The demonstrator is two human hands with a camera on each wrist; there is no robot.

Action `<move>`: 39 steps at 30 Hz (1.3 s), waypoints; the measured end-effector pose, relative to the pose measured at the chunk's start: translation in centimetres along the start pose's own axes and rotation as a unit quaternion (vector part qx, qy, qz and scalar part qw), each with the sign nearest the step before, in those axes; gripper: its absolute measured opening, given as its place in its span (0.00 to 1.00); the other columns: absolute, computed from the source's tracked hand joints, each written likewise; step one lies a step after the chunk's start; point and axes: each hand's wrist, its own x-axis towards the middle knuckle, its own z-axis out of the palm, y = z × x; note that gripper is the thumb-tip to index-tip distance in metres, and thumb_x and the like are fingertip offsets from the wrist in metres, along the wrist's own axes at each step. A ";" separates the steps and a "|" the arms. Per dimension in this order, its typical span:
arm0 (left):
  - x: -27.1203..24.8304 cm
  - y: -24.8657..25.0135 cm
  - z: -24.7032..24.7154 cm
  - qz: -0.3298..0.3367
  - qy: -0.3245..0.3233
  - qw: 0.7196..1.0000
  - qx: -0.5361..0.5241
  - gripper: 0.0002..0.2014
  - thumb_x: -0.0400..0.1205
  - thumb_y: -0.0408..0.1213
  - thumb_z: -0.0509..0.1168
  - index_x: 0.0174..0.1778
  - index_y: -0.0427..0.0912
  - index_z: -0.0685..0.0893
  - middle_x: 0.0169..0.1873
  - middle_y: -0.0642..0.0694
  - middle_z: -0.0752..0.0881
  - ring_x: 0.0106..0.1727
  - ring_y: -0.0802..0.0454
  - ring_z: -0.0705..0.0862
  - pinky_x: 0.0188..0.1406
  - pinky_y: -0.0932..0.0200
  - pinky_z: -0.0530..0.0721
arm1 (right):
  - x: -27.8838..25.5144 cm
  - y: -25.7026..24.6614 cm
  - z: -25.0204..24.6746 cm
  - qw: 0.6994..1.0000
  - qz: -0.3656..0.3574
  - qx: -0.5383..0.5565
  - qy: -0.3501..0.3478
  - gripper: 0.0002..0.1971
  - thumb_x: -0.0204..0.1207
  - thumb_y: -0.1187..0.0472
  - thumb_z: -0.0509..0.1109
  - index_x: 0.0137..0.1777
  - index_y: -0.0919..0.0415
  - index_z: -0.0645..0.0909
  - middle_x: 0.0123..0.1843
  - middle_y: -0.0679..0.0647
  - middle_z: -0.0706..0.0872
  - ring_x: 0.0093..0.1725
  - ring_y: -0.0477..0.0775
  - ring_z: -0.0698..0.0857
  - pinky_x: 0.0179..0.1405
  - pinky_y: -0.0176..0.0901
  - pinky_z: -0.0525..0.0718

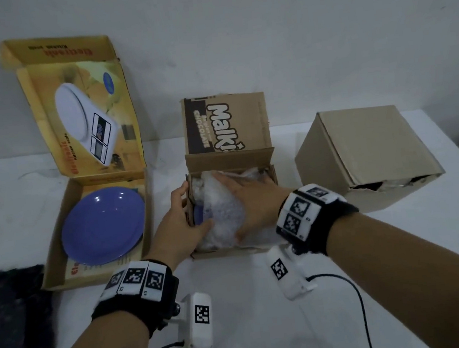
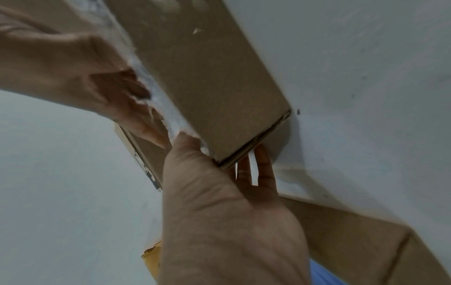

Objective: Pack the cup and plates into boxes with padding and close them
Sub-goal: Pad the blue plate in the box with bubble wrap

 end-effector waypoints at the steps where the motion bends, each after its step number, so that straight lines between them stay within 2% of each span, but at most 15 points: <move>1: 0.0 -0.1 0.1 0.003 0.006 1.000 0.000 0.44 0.74 0.35 0.75 0.80 0.57 0.56 0.65 0.47 0.82 0.66 0.49 0.81 0.64 0.46 0.80 | -0.3 0.3 -0.5 1.000 0.000 -0.012 -0.012 0.60 0.63 0.38 0.75 0.83 0.50 0.36 0.86 0.50 0.48 0.84 0.55 0.50 0.80 0.68 0.48; 5: -0.2 0.0 0.3 0.011 0.027 0.998 0.055 0.43 0.75 0.35 0.74 0.79 0.59 0.55 0.57 0.52 0.83 0.57 0.47 0.84 0.54 0.49 0.82 | -0.4 1.1 0.5 0.992 -0.009 -0.124 0.007 0.65 0.60 0.35 0.76 0.81 0.51 0.29 0.86 0.49 0.41 0.84 0.52 0.46 0.75 0.73 0.36; 8: -0.2 0.0 0.4 0.016 0.026 0.998 0.058 0.43 0.75 0.35 0.73 0.79 0.60 0.54 0.56 0.52 0.81 0.59 0.45 0.84 0.56 0.45 0.83 | 0.3 1.1 1.6 0.991 -0.005 -0.132 0.003 0.69 0.57 0.37 0.78 0.81 0.52 0.27 0.86 0.49 0.39 0.84 0.53 0.45 0.73 0.74 0.32; 10: -0.2 -0.1 0.4 0.014 0.025 0.998 0.048 0.43 0.75 0.34 0.73 0.78 0.63 0.55 0.57 0.53 0.82 0.61 0.45 0.83 0.58 0.42 0.82 | 0.1 1.0 0.9 0.992 -0.020 -0.122 0.020 0.65 0.58 0.36 0.77 0.83 0.53 0.34 0.86 0.51 0.47 0.84 0.55 0.51 0.76 0.72 0.40; 13: -0.2 -0.3 0.5 0.018 0.029 0.999 0.037 0.42 0.75 0.33 0.72 0.76 0.66 0.55 0.58 0.53 0.84 0.60 0.46 0.84 0.59 0.40 0.82 | -0.8 1.2 -1.1 0.996 -0.021 -0.062 0.062 0.48 0.66 0.38 0.72 0.83 0.50 0.53 0.82 0.51 0.62 0.79 0.57 0.62 0.77 0.60 0.56; 16: -0.3 -0.5 0.5 0.017 0.029 0.999 0.037 0.41 0.76 0.33 0.70 0.76 0.67 0.55 0.56 0.52 0.86 0.57 0.48 0.84 0.57 0.43 0.83 | -1.6 1.3 -1.8 0.997 0.011 -0.049 0.057 0.43 0.70 0.38 0.69 0.82 0.51 0.56 0.80 0.54 0.64 0.78 0.59 0.62 0.77 0.58 0.58; 19: -0.6 -0.3 0.5 0.016 0.034 0.999 0.035 0.35 0.81 0.38 0.67 0.78 0.63 0.55 0.60 0.53 0.85 0.61 0.52 0.83 0.59 0.48 0.81 | -1.4 0.5 -0.8 0.998 0.026 -0.009 0.057 0.45 0.70 0.35 0.68 0.83 0.50 0.53 0.82 0.53 0.58 0.81 0.58 0.57 0.80 0.59 0.55; 22: -0.6 0.1 0.7 0.020 0.054 0.998 0.027 0.25 0.85 0.50 0.56 0.78 0.61 0.59 0.64 0.49 0.82 0.64 0.51 0.81 0.63 0.48 0.80 | -0.7 -0.8 0.8 0.998 -0.008 -0.030 0.046 0.50 0.68 0.33 0.68 0.83 0.46 0.44 0.85 0.53 0.46 0.84 0.59 0.45 0.79 0.68 0.48; 26: -0.2 0.0 0.5 0.049 0.086 0.995 0.026 0.26 0.81 0.63 0.51 0.72 0.55 0.68 0.65 0.50 0.81 0.63 0.52 0.81 0.63 0.44 0.80 | 0.0 -1.3 1.4 0.998 -0.038 -0.040 0.003 0.50 0.71 0.36 0.69 0.83 0.43 0.39 0.85 0.55 0.35 0.83 0.58 0.35 0.78 0.69 0.41; 28: 0.2 0.2 0.1 0.052 0.114 0.991 0.035 0.23 0.82 0.59 0.56 0.69 0.52 0.71 0.63 0.47 0.81 0.58 0.51 0.82 0.61 0.47 0.81 | -0.3 -1.1 0.6 0.999 -0.048 -0.020 0.003 0.49 0.70 0.39 0.72 0.83 0.43 0.44 0.86 0.53 0.39 0.84 0.56 0.39 0.78 0.67 0.42; 29: 0.5 0.4 -0.1 0.051 0.126 0.990 0.039 0.21 0.83 0.55 0.58 0.69 0.50 0.71 0.63 0.45 0.81 0.56 0.51 0.82 0.59 0.49 0.81 | -0.6 -0.9 0.2 0.999 -0.044 0.010 0.019 0.45 0.70 0.42 0.73 0.82 0.44 0.50 0.86 0.52 0.46 0.84 0.55 0.45 0.79 0.65 0.45; 31: 1.2 0.8 -0.3 0.060 0.140 0.987 0.044 0.21 0.83 0.49 0.61 0.71 0.49 0.71 0.65 0.45 0.79 0.57 0.50 0.82 0.58 0.50 0.81 | -1.1 -0.8 -0.4 0.991 -0.005 0.081 0.104 0.32 0.71 0.46 0.71 0.74 0.47 0.65 0.79 0.51 0.64 0.79 0.57 0.62 0.77 0.60 0.58; 33: 1.8 1.0 -0.4 0.066 0.139 0.987 0.047 0.19 0.83 0.48 0.63 0.70 0.51 0.73 0.65 0.47 0.79 0.60 0.49 0.81 0.59 0.49 0.81 | -1.1 -0.7 -0.5 0.973 0.060 0.084 0.204 0.20 0.74 0.51 0.66 0.65 0.52 0.71 0.66 0.53 0.74 0.67 0.58 0.74 0.66 0.53 0.69; 36: 2.2 1.1 0.0 0.051 0.140 0.989 0.023 0.15 0.84 0.44 0.62 0.67 0.52 0.75 0.63 0.49 0.81 0.56 0.52 0.82 0.57 0.51 0.81 | -0.6 -0.6 0.0 0.953 0.129 0.032 0.271 0.16 0.76 0.59 0.62 0.64 0.57 0.70 0.59 0.57 0.77 0.57 0.61 0.77 0.56 0.54 0.73; 39: 1.8 0.9 0.4 0.052 0.136 0.989 0.010 0.14 0.86 0.41 0.58 0.68 0.53 0.74 0.60 0.54 0.82 0.54 0.53 0.83 0.58 0.46 0.83 | 0.4 -0.2 0.2 0.943 0.124 -0.059 0.303 0.20 0.73 0.62 0.68 0.64 0.57 0.72 0.55 0.59 0.79 0.50 0.62 0.80 0.46 0.55 0.76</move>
